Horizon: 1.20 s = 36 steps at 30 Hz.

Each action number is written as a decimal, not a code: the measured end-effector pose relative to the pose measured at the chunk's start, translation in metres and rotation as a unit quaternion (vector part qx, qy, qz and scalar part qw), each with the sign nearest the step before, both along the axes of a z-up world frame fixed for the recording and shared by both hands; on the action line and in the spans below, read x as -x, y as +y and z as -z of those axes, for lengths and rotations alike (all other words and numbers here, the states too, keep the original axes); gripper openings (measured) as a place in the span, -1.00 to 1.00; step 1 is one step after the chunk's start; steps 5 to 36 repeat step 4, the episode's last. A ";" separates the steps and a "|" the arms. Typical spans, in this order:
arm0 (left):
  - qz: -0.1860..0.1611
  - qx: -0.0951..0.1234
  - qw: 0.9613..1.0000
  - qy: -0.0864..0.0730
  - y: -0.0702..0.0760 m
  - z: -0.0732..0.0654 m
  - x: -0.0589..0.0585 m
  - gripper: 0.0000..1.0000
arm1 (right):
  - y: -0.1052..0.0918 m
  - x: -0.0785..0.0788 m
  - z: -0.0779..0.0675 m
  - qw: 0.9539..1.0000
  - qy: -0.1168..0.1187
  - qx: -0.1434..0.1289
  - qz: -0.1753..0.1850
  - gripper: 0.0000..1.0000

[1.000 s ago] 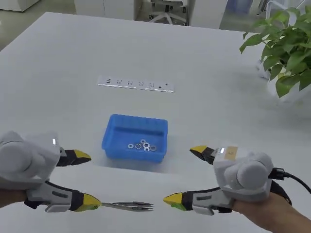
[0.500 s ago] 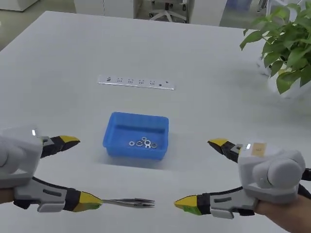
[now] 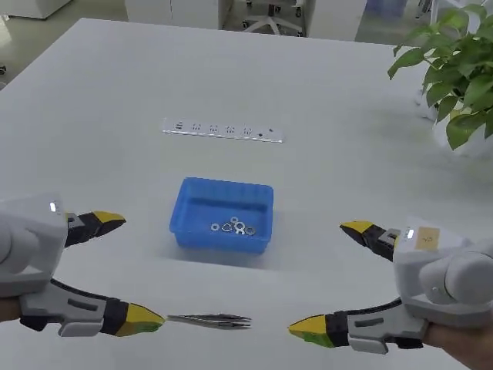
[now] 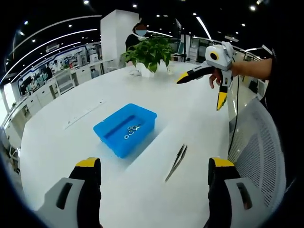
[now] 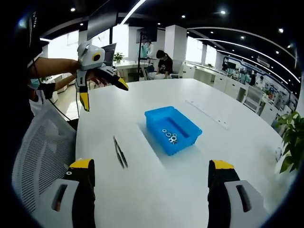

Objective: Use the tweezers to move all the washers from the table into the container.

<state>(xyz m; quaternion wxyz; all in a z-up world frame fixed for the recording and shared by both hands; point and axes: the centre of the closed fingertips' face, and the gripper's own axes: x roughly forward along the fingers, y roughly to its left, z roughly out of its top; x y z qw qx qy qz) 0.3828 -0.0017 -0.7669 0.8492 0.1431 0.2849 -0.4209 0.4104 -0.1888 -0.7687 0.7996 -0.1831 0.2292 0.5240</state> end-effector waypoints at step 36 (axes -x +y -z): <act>0.000 -0.003 1.000 0.001 0.001 0.001 0.000 0.98 | -0.002 0.000 0.003 1.000 0.001 0.004 0.001 1.00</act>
